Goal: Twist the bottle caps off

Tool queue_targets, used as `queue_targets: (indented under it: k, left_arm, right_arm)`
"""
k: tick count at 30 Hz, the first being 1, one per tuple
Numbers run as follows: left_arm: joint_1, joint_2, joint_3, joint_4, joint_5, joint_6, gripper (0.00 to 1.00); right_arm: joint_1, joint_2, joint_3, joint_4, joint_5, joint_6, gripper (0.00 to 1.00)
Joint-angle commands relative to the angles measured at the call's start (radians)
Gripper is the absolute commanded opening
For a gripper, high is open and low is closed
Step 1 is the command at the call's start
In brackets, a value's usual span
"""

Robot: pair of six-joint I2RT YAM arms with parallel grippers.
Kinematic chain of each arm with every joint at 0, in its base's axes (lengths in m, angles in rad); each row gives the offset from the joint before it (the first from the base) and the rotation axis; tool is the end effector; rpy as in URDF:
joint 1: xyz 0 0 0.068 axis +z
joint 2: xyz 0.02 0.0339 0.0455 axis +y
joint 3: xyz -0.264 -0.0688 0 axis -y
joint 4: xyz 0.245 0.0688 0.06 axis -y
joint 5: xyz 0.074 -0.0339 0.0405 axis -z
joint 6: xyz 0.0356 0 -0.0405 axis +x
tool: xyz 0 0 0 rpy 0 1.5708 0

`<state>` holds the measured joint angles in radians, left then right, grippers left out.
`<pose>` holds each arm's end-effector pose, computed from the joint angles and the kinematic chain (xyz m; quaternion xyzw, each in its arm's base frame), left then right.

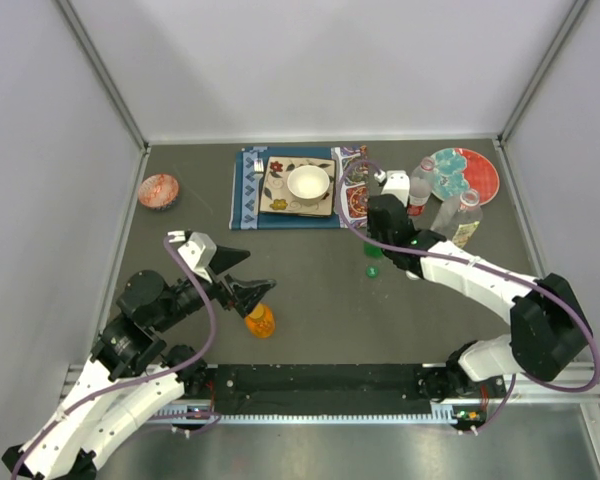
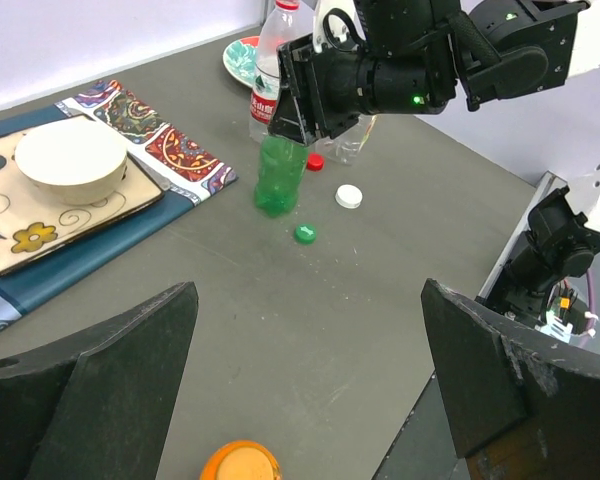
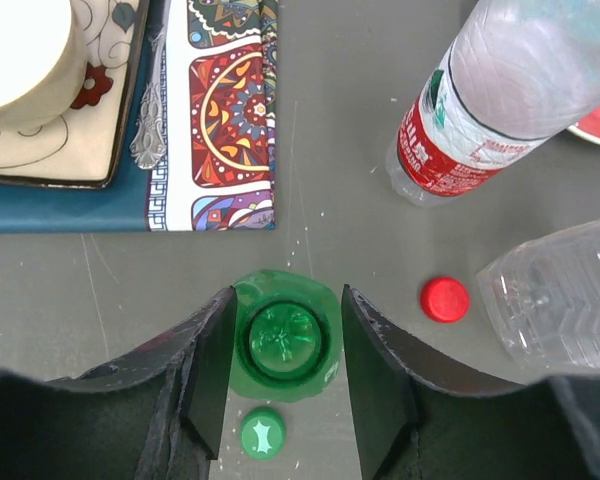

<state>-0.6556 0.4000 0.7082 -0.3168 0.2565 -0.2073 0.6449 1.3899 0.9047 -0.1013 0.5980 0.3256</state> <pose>0.0742 -0.0684 0.3469 0.2443 0.6667 -0.3745 0.5963 0.2545 0.1663 0.2548 0.0035 0.8536 -0.0190 0.5205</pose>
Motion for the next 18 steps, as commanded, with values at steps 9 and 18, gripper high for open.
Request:
queue_targets:
  k: [9,18]
  left_arm:
    - [0.002,0.019,-0.007,0.059,0.032,-0.02,0.99]
    - [0.002,0.014,-0.012,0.058,0.041,-0.032,0.99]
  right_arm:
    - [-0.007,-0.063,-0.02,-0.043,-0.021,0.036,0.49]
    - [-0.008,-0.055,-0.015,-0.044,-0.035,0.035,0.44]
